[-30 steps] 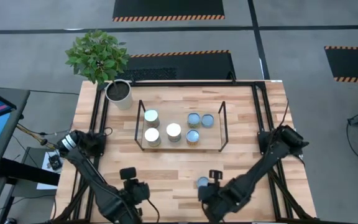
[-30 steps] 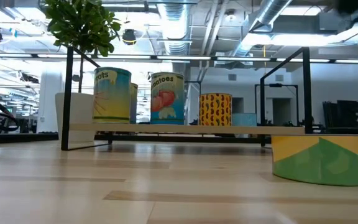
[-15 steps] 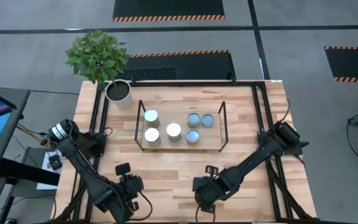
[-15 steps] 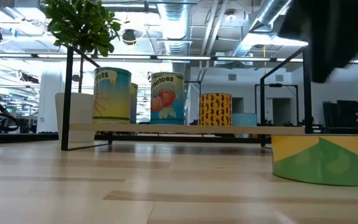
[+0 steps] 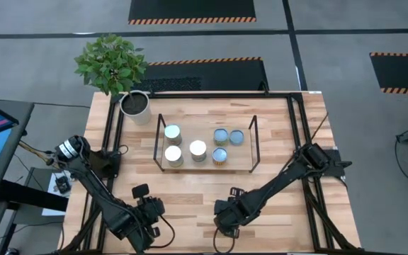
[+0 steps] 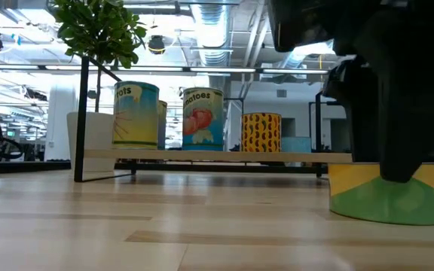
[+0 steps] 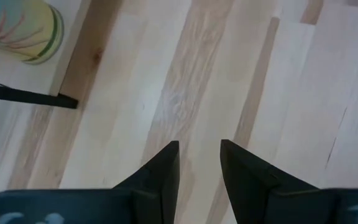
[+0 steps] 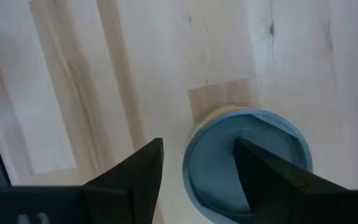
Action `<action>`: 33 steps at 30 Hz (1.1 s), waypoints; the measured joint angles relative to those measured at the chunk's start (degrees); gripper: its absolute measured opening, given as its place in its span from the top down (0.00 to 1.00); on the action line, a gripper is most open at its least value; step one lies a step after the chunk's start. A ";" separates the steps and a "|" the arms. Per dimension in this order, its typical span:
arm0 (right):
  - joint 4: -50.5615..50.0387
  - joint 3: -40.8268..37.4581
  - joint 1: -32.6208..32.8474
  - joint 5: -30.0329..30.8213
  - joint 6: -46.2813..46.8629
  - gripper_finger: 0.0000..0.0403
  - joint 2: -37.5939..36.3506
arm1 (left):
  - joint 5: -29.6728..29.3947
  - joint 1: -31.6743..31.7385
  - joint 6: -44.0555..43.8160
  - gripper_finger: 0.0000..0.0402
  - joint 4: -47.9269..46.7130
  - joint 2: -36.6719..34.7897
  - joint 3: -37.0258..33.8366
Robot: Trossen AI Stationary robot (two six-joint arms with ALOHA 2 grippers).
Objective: Pick and place cans onto a shelf
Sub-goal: Put the canned mushroom on the shelf
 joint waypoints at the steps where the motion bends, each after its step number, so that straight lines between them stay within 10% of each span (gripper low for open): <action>1: -0.01 0.06 0.00 0.01 0.12 0.44 0.45 | 0.00 -0.01 0.00 0.74 0.00 0.00 0.00; 8: -2.74 0.12 -0.89 0.50 8.77 0.57 1.76 | -0.01 0.11 -0.02 0.74 0.00 0.00 0.00; 16: -4.41 0.08 -1.18 2.86 10.79 0.95 1.79 | -0.47 0.34 0.00 0.74 0.00 0.02 0.02; 33: -22.95 3.71 -1.94 9.80 2.32 0.99 -15.55 | -3.24 1.14 0.48 0.74 -0.26 0.04 0.02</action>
